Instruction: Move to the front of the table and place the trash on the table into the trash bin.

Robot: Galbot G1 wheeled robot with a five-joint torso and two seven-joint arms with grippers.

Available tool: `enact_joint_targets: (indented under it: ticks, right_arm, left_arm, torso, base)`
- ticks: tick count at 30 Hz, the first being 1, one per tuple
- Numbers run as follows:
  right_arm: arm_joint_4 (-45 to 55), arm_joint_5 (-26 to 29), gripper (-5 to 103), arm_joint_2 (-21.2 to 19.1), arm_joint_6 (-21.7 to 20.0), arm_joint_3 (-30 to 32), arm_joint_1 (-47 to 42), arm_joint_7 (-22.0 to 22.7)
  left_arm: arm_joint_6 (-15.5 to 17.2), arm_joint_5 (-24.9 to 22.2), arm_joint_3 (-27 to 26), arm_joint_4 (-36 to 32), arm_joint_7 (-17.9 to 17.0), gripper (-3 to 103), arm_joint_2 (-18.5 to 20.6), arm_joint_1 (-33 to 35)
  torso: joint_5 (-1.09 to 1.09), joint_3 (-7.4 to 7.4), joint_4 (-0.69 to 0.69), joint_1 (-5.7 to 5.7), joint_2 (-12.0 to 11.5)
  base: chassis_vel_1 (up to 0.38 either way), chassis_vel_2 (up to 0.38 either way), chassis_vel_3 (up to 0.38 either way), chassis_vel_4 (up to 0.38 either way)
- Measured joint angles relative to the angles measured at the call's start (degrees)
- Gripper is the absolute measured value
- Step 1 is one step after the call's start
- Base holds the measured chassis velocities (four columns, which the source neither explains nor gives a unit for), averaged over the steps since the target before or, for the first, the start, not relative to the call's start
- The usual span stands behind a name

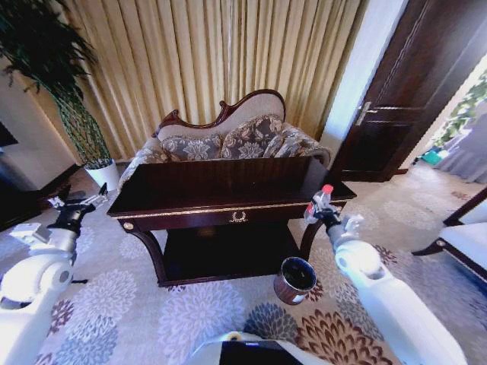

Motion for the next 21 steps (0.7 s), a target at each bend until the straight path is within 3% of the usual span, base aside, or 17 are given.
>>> enact_joint_targets:
  ticks: [9, 21]
  right_arm:
    - [-12.6, -3.1, 26, 3.7, 2.7, -2.7, 4.6, -1.5]
    - [-29.3, -9.9, 26, 7.6, 9.3, -3.4, 7.3, -6.3]
  left_arm:
    - [0.0, 0.1, -0.4, -0.8, -0.1, 100, -0.6, 0.8]
    - [0.3, 3.2, 3.2, -0.6, -0.4, 100, -6.1, 0.7]
  torso:
    - [0.01, 0.0, 0.0, 0.0, 0.0]
    - [0.0, 0.0, 0.0, 0.0, 0.0]
  base:
    - [0.0, 0.0, 0.0, 0.0]
    - [0.0, 0.0, 0.0, 0.0]
